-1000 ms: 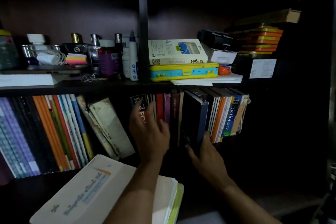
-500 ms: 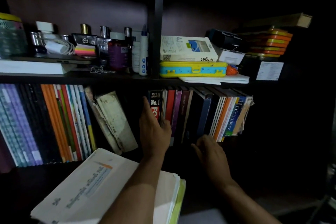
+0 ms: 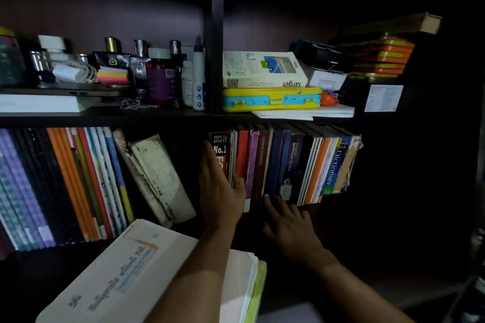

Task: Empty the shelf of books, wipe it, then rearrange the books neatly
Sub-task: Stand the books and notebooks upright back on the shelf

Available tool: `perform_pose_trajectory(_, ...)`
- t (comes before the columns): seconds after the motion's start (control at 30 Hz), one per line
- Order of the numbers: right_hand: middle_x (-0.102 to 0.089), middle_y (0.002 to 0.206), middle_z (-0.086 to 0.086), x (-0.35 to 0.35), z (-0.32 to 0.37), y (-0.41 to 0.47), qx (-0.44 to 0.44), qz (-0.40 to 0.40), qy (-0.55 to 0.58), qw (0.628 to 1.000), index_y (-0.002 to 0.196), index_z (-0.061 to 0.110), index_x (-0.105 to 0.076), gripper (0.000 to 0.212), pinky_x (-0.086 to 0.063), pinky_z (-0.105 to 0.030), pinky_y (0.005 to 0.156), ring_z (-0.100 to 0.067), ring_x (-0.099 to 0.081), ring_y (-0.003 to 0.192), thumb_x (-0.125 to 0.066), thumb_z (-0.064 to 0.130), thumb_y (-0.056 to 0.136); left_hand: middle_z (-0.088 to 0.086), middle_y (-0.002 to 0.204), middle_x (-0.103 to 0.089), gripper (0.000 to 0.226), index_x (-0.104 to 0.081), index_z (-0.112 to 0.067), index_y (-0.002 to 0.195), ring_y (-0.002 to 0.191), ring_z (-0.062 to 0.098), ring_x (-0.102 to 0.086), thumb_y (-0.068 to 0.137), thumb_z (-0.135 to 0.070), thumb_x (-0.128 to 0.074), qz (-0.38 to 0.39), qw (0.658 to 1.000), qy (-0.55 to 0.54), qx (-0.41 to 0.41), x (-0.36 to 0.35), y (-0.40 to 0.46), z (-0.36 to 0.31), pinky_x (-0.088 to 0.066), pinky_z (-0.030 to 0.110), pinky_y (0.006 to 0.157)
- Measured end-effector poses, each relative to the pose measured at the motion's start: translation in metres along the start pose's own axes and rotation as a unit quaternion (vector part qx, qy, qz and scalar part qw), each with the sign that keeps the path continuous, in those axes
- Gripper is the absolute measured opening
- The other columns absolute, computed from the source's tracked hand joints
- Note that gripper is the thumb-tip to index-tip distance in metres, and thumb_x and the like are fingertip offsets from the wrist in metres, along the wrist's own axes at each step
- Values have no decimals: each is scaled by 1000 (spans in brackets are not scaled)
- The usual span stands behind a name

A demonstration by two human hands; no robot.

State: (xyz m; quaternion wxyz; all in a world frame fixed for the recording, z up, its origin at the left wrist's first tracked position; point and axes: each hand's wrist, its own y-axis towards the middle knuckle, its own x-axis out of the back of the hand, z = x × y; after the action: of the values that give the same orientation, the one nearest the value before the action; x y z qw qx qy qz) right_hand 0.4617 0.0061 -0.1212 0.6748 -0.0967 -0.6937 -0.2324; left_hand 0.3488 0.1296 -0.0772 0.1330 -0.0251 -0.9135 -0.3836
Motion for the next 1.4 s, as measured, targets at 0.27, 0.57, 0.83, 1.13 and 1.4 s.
perform_pose_trajectory(0.27, -27, 158, -11, -3, -4, 4, 6, 19, -21, 1000, 159, 30, 10, 94, -26, -43, 108, -30, -29, 139, 7, 67, 72, 7, 164, -21, 97, -5, -24, 162, 146, 29, -33, 89, -19, -69, 9, 1000, 19, 8, -1, 2, 2, -47, 45, 105)
perform_pose_trajectory(0.57, -57, 126, 5, 6, 5, -7, 100, -77, 149, 981, 141, 34, -42, 51, -43, -36, 94, -13, -51, 111, -30, 62, 101, 14, 153, -34, 87, -21, -18, 159, 136, 30, -42, 85, -13, -67, -69, 997, -19, 42, 5, 7, -5, -44, 33, 94)
perform_pose_trajectory(0.83, -55, 91, 18, 10, 6, -18, 246, -35, 263, 932, 88, 37, -59, 60, -42, -33, 84, -4, -49, 90, -23, 85, 89, -4, 112, -64, 24, -59, -22, 117, 99, 14, -66, 93, -22, -64, -14, 990, -67, 122, 46, 35, -12, -56, 41, 88)
perform_pose_trajectory(1.13, -65, 103, 11, 18, 12, -34, 214, 23, 411, 886, 100, 29, -67, 79, -46, -36, 95, -4, -56, 97, -20, 90, 82, 4, 88, -69, 16, -65, -22, 92, 82, 26, -66, 100, -11, -57, 199, 957, 70, 198, 158, 35, -13, -48, 31, 69)
perform_pose_trajectory(1.4, -54, 96, 10, 16, 16, -34, 268, 38, 235, 934, 100, 33, -66, 66, -41, -37, 89, -13, -48, 95, -31, 86, 81, 0, 110, -71, 46, -66, -20, 114, 101, 19, -67, 91, -60, -63, 230, 871, 335, 275, 260, -86, 19, -53, 34, 88)
